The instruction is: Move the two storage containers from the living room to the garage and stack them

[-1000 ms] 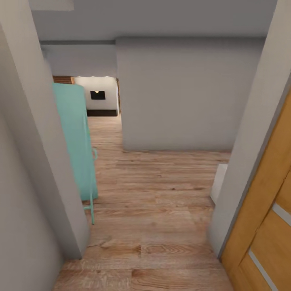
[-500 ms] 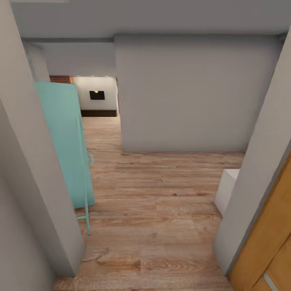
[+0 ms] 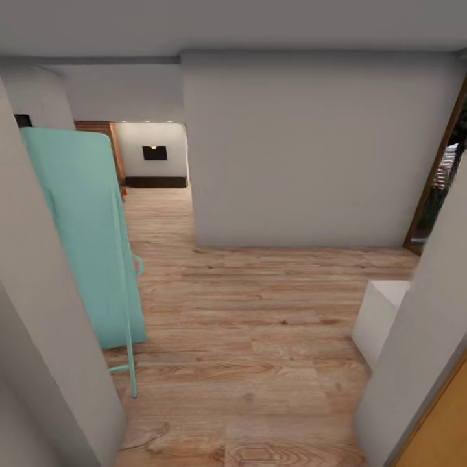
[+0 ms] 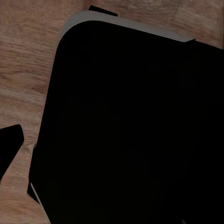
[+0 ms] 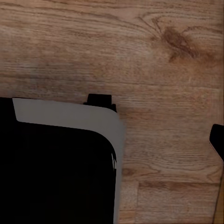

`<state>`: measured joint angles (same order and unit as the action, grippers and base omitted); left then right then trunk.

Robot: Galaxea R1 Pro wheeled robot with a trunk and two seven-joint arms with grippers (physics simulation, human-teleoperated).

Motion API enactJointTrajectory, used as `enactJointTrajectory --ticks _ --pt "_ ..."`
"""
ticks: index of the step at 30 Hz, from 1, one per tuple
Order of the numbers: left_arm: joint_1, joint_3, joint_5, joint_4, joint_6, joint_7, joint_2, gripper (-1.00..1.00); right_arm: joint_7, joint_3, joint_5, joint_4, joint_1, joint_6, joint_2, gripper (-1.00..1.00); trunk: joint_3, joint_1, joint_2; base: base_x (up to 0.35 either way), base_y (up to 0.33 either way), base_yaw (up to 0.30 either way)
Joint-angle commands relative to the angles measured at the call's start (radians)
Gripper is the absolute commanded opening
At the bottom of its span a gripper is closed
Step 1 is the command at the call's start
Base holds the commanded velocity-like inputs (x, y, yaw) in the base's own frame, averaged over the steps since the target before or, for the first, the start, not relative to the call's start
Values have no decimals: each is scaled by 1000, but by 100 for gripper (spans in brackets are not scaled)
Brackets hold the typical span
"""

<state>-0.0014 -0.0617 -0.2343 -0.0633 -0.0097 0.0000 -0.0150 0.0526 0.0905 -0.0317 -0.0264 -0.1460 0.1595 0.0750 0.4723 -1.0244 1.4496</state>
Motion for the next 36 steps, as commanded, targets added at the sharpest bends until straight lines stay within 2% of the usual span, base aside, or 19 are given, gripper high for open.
enactJointTrajectory --ticks 1,36 --pt "0 -6 -2 0 -1 0 0 100 3 8 -4 -3 -1 6 0 100 1 -1 0 322 0 0" --pt "0 -6 -2 -1 -1 0 0 100 3 9 -4 -3 -1 3 1 100 1 -1 0 322 0 0"
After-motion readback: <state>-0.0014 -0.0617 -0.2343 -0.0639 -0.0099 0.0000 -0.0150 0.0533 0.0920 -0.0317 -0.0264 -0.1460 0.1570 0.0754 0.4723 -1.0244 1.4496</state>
